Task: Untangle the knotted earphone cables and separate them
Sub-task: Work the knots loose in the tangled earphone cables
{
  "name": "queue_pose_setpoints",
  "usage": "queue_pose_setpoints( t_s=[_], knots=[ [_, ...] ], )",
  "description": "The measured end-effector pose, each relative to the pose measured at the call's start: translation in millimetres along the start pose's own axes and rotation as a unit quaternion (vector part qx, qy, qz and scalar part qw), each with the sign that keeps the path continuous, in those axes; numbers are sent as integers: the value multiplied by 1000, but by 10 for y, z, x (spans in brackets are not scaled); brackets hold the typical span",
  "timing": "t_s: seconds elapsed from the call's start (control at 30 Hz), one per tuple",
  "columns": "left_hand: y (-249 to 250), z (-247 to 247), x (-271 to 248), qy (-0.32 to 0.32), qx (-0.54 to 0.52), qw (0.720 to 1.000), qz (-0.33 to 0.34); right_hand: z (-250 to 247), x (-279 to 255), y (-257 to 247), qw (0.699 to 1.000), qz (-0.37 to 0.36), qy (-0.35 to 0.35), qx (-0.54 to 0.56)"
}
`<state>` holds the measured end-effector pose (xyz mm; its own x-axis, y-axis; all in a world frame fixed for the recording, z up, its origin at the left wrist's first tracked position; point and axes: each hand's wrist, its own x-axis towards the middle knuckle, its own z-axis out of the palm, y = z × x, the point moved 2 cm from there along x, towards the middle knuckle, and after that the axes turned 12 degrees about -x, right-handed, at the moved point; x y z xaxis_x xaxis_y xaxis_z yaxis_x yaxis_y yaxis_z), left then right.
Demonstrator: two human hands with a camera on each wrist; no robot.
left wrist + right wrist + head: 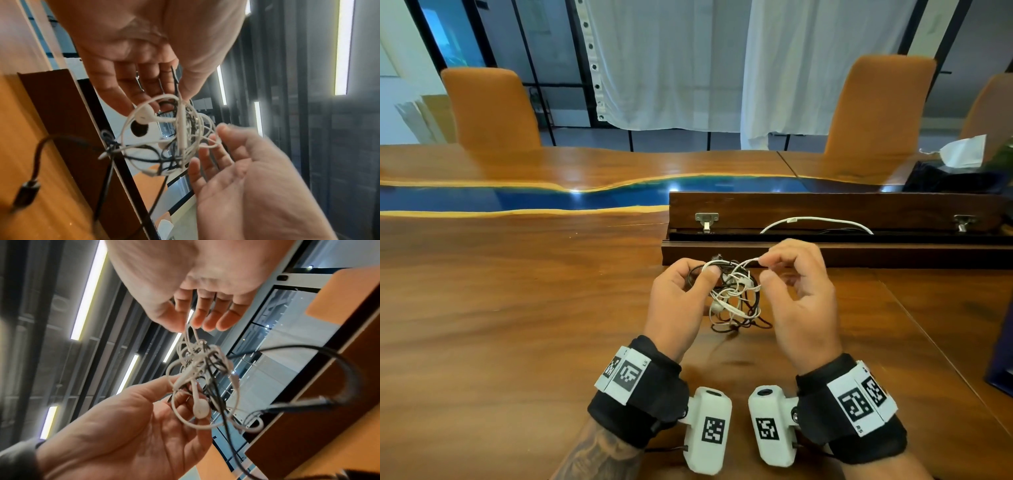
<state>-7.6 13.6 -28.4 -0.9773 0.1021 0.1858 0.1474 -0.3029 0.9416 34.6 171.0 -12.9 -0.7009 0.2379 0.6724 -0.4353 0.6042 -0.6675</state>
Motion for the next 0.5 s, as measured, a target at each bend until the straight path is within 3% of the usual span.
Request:
queue_pose_setpoints(
  t_s=[0.07, 0.17, 0.5],
  knots=[
    [-11, -6, 2, -4, 21, 999, 24, 7, -13, -27, 999, -18, -44, 10],
    [-3, 2, -12, -17, 6, 1000, 20, 44, -32, 27, 993, 41, -107, 18],
    [33, 38, -32, -34, -116, 992, -17, 48, -16, 65, 989, 109, -86, 50]
  ],
)
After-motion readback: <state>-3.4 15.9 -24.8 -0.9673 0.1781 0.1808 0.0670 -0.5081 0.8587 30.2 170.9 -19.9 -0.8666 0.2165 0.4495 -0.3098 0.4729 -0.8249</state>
